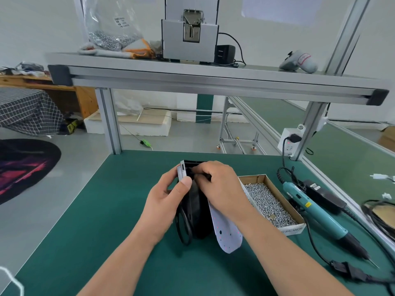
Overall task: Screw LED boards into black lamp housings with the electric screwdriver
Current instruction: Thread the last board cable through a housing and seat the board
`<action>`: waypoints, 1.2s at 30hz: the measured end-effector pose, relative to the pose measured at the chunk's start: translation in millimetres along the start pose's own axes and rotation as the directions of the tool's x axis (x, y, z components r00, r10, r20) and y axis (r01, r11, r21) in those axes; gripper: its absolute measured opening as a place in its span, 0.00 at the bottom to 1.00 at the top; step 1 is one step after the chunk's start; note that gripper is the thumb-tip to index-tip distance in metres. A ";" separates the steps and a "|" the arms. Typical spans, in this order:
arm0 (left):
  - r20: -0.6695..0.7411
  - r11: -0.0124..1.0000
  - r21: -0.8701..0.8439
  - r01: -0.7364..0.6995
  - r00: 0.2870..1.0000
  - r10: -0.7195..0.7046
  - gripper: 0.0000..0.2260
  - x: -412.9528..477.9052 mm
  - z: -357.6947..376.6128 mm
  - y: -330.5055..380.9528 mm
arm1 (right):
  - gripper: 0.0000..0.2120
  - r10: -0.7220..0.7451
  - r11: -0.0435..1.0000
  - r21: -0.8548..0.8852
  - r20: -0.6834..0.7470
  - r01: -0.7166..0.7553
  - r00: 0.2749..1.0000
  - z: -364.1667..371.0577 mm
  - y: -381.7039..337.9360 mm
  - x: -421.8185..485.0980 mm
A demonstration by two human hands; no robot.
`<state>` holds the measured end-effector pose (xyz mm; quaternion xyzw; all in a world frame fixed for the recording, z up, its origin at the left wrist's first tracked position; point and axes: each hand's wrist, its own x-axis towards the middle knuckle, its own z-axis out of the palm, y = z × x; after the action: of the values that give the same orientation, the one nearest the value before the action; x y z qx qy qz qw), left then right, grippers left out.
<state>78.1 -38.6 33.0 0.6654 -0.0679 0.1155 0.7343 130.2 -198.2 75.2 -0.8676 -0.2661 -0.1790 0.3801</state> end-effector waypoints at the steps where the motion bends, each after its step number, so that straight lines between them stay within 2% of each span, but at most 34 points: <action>1: 0.001 1.000 0.008 -0.002 1.000 0.002 0.23 0.2 0.8 0.5 | 0.12 -0.003 1.000 -0.009 -0.018 0.003 1.000 -0.3 0.3 0.0; 7: 0.040 0.999 0.033 -0.018 0.999 0.016 0.20 2.3 6.1 1.3 | 0.09 -0.028 0.991 -0.134 -0.107 0.013 0.994 5.7 -4.8 -1.7; 10: 0.037 0.999 0.039 -0.023 0.999 0.022 0.19 1.9 6.4 2.3 | 0.08 -0.026 0.996 -0.085 -0.135 0.015 0.990 7.1 -4.6 -4.5; 14: 0.004 0.998 0.040 -0.038 0.999 0.038 0.18 1.0 4.4 1.5 | 0.08 -0.012 0.999 0.030 -0.091 0.015 0.996 8.8 -4.8 -6.8; 16: 0.005 0.999 0.030 -0.034 0.999 0.034 0.19 0.0 5.5 1.1 | 0.08 0.018 0.997 0.080 -0.139 -0.007 0.990 11.2 -3.9 -8.1; 19: 0.005 0.999 0.026 -0.031 1.000 0.031 0.19 -1.5 6.4 2.4 | 0.06 0.015 0.998 0.057 -0.231 -0.002 0.973 15.5 -2.1 -10.2; 22: 0.016 0.999 0.025 -0.030 0.999 0.029 0.19 -2.0 6.8 3.6 | 0.06 -0.003 1.000 0.018 -0.266 0.008 0.964 15.1 -0.1 -12.0; 25: 0.025 1.000 0.013 -0.022 0.999 0.022 0.20 -2.3 6.3 4.0 | 0.07 -0.004 1.000 0.028 -0.244 0.011 0.970 15.7 -1.1 -15.2; 27: 0.030 0.999 0.022 -0.030 0.999 0.029 0.20 -1.4 6.1 4.0 | 0.06 0.026 0.995 0.099 -0.214 -0.005 0.976 15.6 -2.3 -14.9; 33: 0.024 1.000 0.003 -0.026 0.999 0.026 0.18 0.6 4.0 1.4 | 0.08 0.096 0.983 0.160 -0.038 -0.088 0.995 15.0 3.9 -16.5; 36: 0.017 0.998 -0.054 0.016 1.000 -0.016 0.20 2.1 1.7 -3.3 | 0.09 0.031 0.980 0.195 0.029 -0.036 0.999 13.3 7.5 -17.1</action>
<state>81.1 -40.5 30.5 0.6467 -0.0716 0.1023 0.7524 122.5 -198.0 53.6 -0.8326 -0.2727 -0.1344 0.4630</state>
